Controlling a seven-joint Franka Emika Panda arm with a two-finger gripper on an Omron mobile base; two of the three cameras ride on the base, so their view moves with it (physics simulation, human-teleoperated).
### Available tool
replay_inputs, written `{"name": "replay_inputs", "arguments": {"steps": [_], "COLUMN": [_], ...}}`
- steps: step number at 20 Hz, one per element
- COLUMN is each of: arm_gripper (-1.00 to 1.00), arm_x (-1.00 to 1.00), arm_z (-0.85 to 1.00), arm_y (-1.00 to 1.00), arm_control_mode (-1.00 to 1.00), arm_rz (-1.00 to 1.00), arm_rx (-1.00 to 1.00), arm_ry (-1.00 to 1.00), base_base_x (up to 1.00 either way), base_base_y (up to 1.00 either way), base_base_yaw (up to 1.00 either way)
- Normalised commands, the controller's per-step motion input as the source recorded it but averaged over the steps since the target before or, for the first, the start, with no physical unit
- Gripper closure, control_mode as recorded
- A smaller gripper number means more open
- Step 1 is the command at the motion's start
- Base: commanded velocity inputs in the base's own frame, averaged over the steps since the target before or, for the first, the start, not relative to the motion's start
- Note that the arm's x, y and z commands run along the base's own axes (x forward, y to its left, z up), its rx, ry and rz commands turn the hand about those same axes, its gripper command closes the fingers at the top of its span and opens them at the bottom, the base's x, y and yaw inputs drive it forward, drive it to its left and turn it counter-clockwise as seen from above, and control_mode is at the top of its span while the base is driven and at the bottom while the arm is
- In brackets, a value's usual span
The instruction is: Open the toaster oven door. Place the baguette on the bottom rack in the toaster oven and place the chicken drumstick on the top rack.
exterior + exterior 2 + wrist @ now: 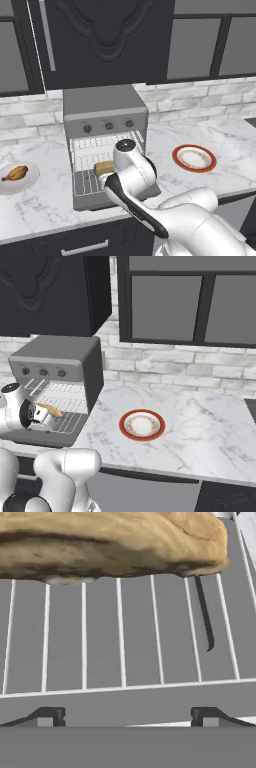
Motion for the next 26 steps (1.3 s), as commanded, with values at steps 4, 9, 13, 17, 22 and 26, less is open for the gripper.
{"name": "replay_inputs", "arguments": {"steps": [4, 9, 13, 17, 22, 26], "arm_gripper": [-1.00, -1.00, -1.00, -1.00, -1.00, -1.00], "arm_x": [0.00, 0.06, 0.19, 0.22, 0.28, 0.36], "arm_z": [-0.19, -0.23, -0.22, -0.14, 0.00, 0.00], "arm_y": [0.13, 0.04, 0.04, 0.01, 0.00, 0.00], "arm_control_mode": [-1.00, -1.00, -1.00, -1.00, -1.00, -1.00], "arm_rz": [-0.13, -0.08, -0.01, -0.02, -0.10, -0.15], "arm_rx": [0.00, 0.00, 0.00, 0.00, 0.00, 0.00], "arm_ry": [0.00, 0.00, 0.00, 0.00, 0.00, 0.00], "base_base_x": [0.00, 0.00, 0.00, 0.00, 0.00, 0.00], "base_base_y": [0.00, 0.00, 0.00, 0.00, 0.00, 0.00], "base_base_yaw": [0.00, 0.00, 0.00, 0.00, 0.00, 0.00]}}
